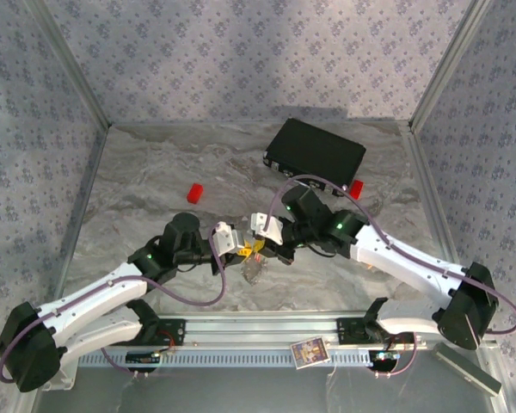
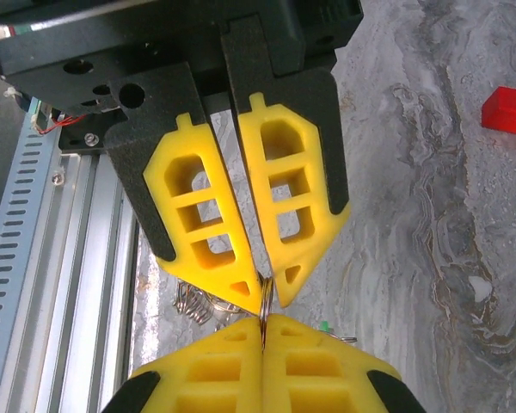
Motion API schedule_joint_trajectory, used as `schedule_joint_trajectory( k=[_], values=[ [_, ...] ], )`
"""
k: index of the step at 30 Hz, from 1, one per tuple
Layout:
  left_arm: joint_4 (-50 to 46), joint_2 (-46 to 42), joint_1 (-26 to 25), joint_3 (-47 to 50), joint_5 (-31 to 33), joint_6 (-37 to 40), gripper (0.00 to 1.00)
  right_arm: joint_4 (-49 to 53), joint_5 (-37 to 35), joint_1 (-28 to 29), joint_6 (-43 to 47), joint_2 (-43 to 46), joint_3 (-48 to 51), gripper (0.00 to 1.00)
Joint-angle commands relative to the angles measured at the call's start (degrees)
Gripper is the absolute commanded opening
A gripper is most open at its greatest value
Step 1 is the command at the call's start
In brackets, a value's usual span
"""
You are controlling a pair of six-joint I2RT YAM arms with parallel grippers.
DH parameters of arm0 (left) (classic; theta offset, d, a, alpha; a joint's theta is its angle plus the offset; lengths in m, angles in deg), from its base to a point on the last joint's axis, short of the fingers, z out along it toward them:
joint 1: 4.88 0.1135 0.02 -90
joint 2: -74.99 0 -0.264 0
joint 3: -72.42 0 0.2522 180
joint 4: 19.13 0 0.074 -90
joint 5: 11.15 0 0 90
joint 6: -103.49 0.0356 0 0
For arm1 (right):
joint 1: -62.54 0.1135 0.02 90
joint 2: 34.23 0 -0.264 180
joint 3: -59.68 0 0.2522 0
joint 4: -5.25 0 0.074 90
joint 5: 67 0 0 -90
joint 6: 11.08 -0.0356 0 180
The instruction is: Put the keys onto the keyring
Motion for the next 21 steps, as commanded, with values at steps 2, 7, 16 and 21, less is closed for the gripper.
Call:
schedule_joint_trajectory(
  k=[2,7,16,21],
  values=[
    [0.8,-1.1,-0.2,-1.5,-1.2,0.6,0.13,1.2,0.8,0.9,1.7,-0.7,-2.7,0.00],
    [1.3,-1.5,-0.3,-1.3,-2.2,0.7,0.09,1.1,0.9,1.1,1.9,-0.9,-2.7,0.00],
    [4.9,-2.6,-0.3,1.2,-2.6,-0.8,0.00,-4.9,0.3,-0.7,-3.0,3.0,3.2,0.26],
    [10.8,-2.5,-0.3,3.8,-2.3,-4.6,0.00,-10.8,0.4,-2.3,-7.9,7.9,9.0,0.36]
  ],
)
